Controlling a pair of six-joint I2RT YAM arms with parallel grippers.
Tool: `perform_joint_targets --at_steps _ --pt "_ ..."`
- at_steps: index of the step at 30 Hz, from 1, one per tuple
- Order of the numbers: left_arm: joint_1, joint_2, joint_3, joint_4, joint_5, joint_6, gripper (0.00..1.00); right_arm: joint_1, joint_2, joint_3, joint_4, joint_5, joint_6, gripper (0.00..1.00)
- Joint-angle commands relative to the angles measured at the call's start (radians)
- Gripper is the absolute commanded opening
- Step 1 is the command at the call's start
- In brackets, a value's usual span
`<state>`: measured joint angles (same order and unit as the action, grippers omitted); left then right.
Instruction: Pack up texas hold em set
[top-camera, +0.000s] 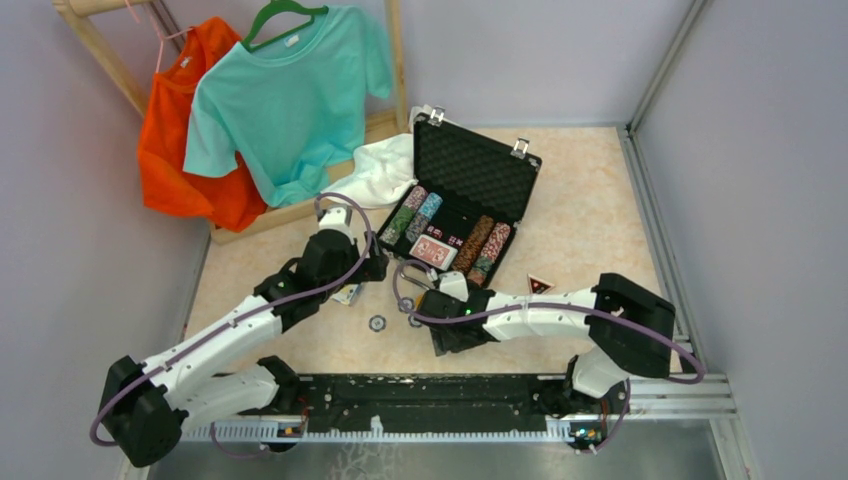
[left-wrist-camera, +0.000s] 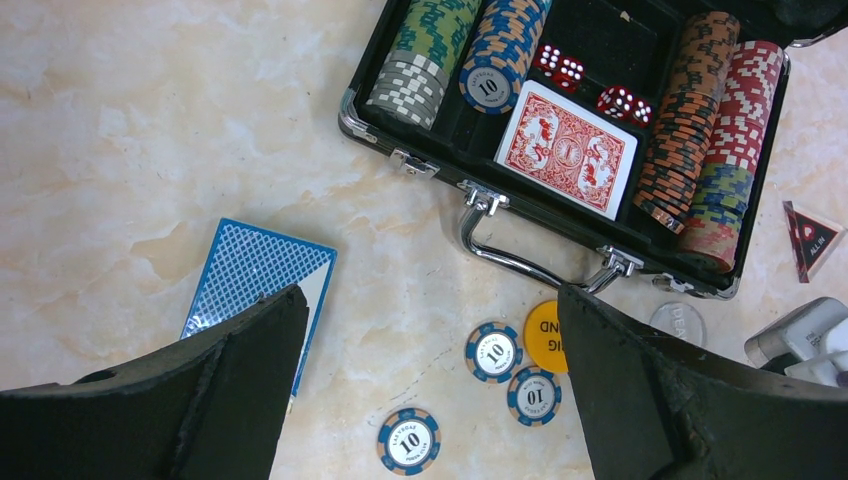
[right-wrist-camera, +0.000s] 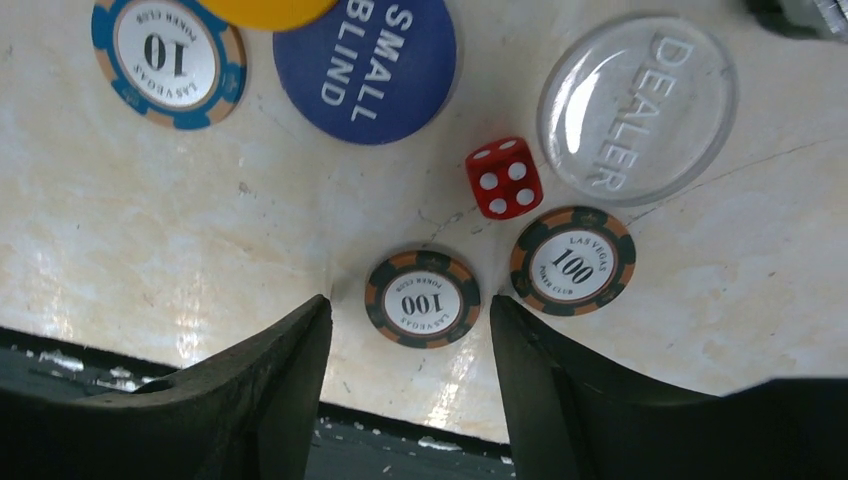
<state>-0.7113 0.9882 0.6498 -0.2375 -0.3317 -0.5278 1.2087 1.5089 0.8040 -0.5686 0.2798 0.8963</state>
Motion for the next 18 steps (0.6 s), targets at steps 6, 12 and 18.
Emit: perform_joint_targets --at_steps 6,12,18 --pt "0.004 -0.017 -0.006 -0.013 -0.006 0.003 0.99 0.018 0.056 -0.006 -0.015 0.116 0.059 0.52" --pt "0.004 -0.016 -0.007 -0.009 0.009 0.002 0.99 0.031 0.062 -0.013 -0.008 0.092 0.055 0.52" --pt "0.004 0.002 -0.012 -0.002 0.038 -0.008 0.99 0.077 0.128 0.046 -0.046 0.095 0.031 0.65"
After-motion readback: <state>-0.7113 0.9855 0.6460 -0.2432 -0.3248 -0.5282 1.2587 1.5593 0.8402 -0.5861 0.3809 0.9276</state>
